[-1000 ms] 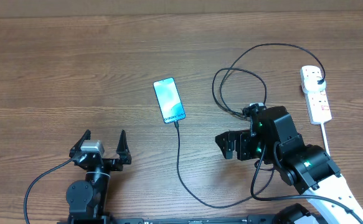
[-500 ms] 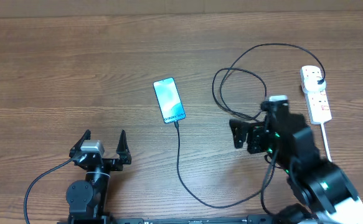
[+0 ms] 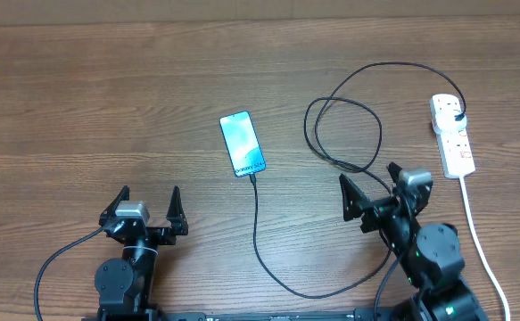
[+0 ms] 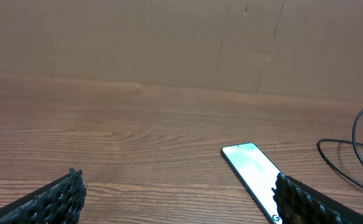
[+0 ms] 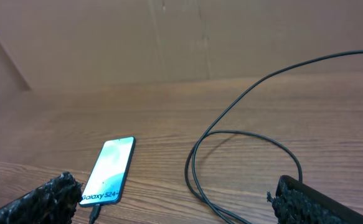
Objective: Plug charger to phone and switch on socket
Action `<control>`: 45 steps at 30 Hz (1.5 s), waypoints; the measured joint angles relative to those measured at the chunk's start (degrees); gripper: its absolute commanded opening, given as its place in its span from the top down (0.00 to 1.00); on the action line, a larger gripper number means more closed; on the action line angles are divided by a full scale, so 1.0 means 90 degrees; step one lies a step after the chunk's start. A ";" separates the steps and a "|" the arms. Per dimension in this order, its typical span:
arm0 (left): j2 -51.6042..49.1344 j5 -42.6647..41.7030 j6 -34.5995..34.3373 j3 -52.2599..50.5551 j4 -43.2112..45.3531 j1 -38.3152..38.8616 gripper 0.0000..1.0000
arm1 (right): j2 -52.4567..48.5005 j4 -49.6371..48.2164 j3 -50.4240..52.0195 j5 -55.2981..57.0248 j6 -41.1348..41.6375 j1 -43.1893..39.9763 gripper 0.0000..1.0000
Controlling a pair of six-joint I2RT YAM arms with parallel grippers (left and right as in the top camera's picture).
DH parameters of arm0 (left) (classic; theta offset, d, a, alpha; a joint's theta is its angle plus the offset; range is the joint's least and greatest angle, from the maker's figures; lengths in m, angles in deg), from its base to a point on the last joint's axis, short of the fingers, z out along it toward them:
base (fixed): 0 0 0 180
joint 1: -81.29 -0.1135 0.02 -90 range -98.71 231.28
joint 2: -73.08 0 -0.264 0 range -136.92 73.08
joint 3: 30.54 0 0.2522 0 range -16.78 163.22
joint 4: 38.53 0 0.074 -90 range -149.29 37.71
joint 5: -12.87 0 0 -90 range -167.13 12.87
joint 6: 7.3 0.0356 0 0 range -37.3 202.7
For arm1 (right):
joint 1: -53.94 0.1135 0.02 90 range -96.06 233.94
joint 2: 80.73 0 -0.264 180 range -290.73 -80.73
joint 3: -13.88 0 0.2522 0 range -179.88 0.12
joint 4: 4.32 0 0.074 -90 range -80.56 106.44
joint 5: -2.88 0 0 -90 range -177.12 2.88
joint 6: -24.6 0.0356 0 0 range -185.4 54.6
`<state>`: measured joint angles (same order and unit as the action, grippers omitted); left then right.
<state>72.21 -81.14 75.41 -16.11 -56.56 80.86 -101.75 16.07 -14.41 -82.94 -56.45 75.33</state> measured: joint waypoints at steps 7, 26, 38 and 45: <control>0.0000 0.0000 0.0000 0.0000 0.0002 0.0000 0.01 | 0.1020 -0.0126 0.0481 -0.0158 -0.0124 -0.0129 0.00; 0.0000 0.0000 0.0000 0.0000 0.0002 0.0000 0.01 | 0.2246 -0.0197 0.1496 -0.0209 -0.0170 -0.0160 0.00; 0.0000 0.0000 0.0000 0.0000 0.0002 0.0000 0.00 | 0.2246 -0.0202 0.1496 -0.0211 -0.0313 -0.0160 0.00; 0.0000 0.0000 0.0000 0.0000 0.0002 0.0000 0.01 | 0.2246 -0.0202 0.1496 -0.0211 -0.0333 -0.0158 0.00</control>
<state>72.21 -81.14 75.41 -16.11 -56.54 80.86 -81.53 14.26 -0.94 -84.84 -59.45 73.91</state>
